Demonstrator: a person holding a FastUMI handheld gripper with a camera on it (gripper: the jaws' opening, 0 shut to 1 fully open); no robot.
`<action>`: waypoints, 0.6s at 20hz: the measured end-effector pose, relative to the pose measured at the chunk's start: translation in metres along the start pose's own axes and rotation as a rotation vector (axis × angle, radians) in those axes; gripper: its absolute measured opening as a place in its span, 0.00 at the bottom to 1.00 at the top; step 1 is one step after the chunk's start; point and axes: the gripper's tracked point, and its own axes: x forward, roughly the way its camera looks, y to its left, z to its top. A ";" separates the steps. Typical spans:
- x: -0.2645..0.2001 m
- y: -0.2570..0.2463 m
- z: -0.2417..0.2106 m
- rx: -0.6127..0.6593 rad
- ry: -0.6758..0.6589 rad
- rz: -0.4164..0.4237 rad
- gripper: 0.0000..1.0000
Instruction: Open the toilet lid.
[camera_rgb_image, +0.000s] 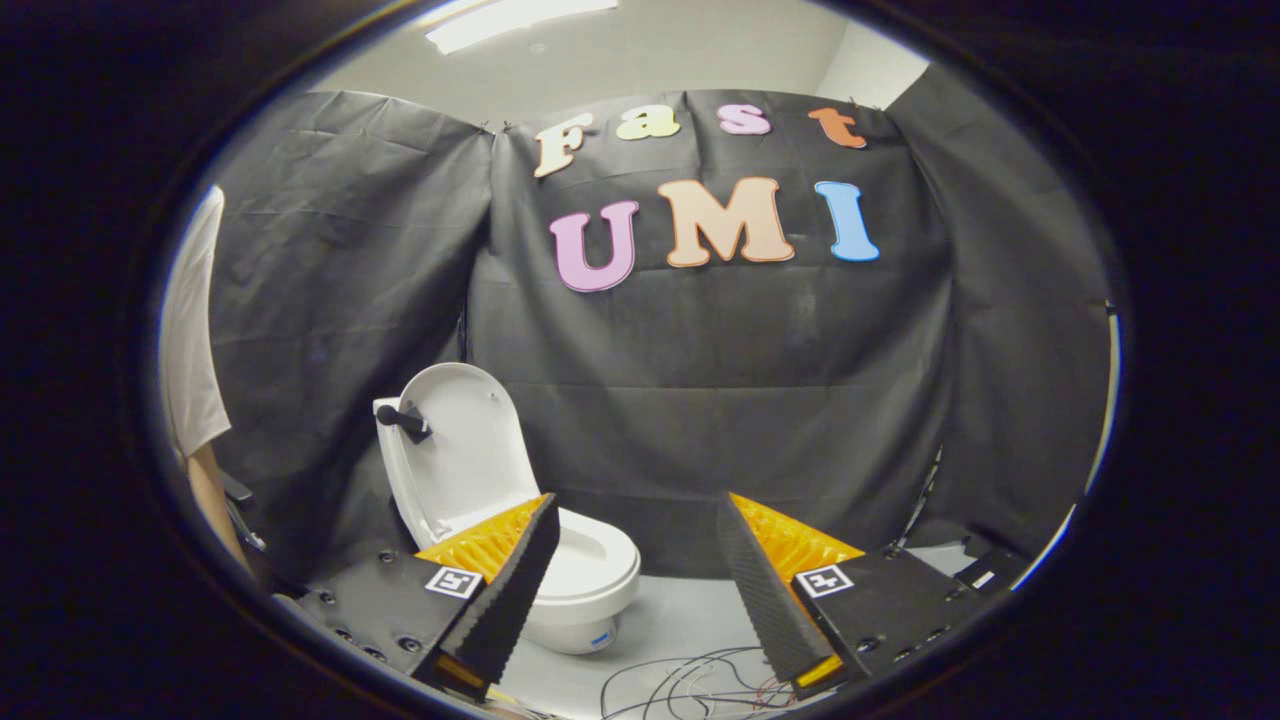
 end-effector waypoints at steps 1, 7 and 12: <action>0.000 0.000 0.000 0.000 0.000 0.000 0.98; 0.000 0.000 0.000 0.000 -0.001 0.000 0.98; 0.000 0.000 -0.001 0.000 -0.001 0.000 0.98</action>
